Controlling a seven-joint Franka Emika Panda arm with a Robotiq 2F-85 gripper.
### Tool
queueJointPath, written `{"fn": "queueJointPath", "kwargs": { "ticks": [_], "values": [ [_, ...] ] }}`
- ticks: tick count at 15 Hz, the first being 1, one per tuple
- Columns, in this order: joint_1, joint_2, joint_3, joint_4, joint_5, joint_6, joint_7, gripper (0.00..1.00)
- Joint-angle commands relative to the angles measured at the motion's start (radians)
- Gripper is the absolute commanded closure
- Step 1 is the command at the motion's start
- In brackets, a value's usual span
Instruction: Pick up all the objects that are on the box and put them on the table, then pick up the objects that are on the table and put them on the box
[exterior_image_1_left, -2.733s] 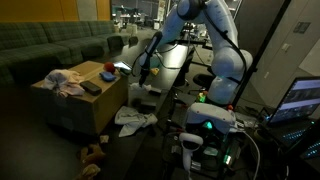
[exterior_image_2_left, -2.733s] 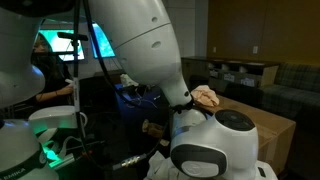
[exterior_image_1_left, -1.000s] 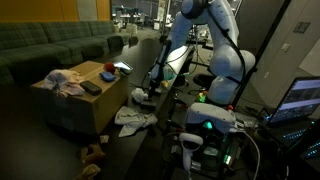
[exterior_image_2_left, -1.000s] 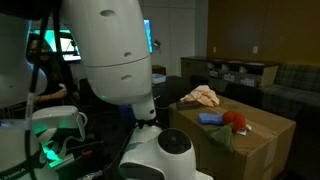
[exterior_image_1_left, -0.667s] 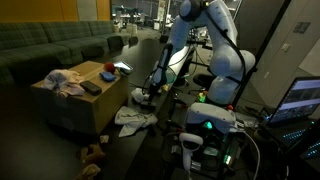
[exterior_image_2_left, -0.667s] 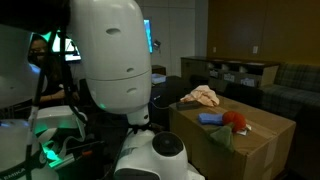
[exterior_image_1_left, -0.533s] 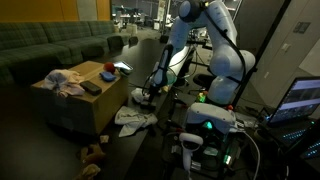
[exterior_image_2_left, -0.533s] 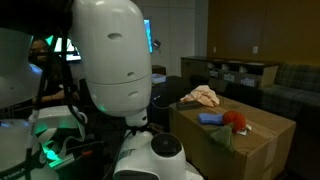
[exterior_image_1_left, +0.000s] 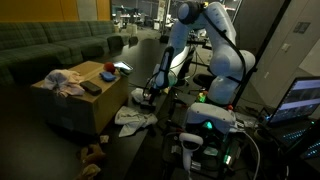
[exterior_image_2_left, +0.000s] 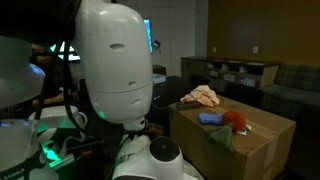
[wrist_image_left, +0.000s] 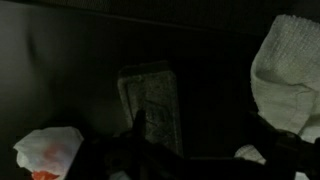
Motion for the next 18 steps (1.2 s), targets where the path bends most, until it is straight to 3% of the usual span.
{"fn": "queueJointPath", "kwargs": {
  "ticks": [1, 18],
  "values": [
    [0.002, 0.03, -0.016, 0.026, -0.038, 0.027, 0.028, 0.0],
    [-0.021, 0.094, -0.027, 0.141, -0.044, -0.002, 0.023, 0.0]
  ]
}}
